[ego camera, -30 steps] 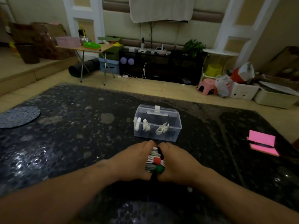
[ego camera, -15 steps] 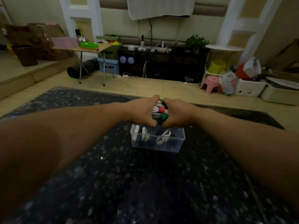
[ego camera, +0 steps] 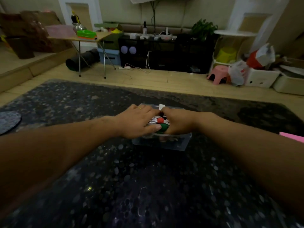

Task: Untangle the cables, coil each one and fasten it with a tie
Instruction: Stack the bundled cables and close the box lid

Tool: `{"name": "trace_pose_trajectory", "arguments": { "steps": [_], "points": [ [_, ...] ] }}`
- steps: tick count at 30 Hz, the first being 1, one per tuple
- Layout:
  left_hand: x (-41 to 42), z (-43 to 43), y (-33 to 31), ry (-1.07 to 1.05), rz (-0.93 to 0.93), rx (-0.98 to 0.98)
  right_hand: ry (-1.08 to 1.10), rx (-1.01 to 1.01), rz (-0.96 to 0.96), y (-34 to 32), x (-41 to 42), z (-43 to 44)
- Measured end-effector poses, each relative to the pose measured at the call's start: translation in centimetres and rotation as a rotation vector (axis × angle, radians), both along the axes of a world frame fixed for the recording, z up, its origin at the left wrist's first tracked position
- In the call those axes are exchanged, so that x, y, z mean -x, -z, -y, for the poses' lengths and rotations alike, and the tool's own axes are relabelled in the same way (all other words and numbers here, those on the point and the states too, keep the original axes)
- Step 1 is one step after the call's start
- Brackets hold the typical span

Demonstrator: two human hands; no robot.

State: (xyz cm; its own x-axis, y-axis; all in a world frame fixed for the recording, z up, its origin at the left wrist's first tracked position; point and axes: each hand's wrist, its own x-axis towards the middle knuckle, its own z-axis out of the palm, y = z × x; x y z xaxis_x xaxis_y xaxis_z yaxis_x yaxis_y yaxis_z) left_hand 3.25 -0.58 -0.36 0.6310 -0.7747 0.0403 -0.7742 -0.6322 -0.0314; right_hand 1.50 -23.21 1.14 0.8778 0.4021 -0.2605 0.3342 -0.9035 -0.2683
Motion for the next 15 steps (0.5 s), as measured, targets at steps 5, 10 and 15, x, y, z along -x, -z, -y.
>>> {"name": "trace_pose_trajectory", "arguments": {
  "steps": [5, 10, 15],
  "points": [
    [-0.4, 0.5, -0.3, -0.060, -0.096, -0.109, 0.114, -0.157, -0.092, -0.9, 1.8, 1.4],
    [-0.5, 1.0, -0.1, -0.105, -0.109, -0.181, 0.074, 0.023, 0.276, -0.6, 5.1, 3.4],
    [0.2, 0.3, 0.7, -0.121, -0.102, -0.070, 0.133, -0.031, 0.260, -0.2, 4.4, 2.2]
  ]
}}
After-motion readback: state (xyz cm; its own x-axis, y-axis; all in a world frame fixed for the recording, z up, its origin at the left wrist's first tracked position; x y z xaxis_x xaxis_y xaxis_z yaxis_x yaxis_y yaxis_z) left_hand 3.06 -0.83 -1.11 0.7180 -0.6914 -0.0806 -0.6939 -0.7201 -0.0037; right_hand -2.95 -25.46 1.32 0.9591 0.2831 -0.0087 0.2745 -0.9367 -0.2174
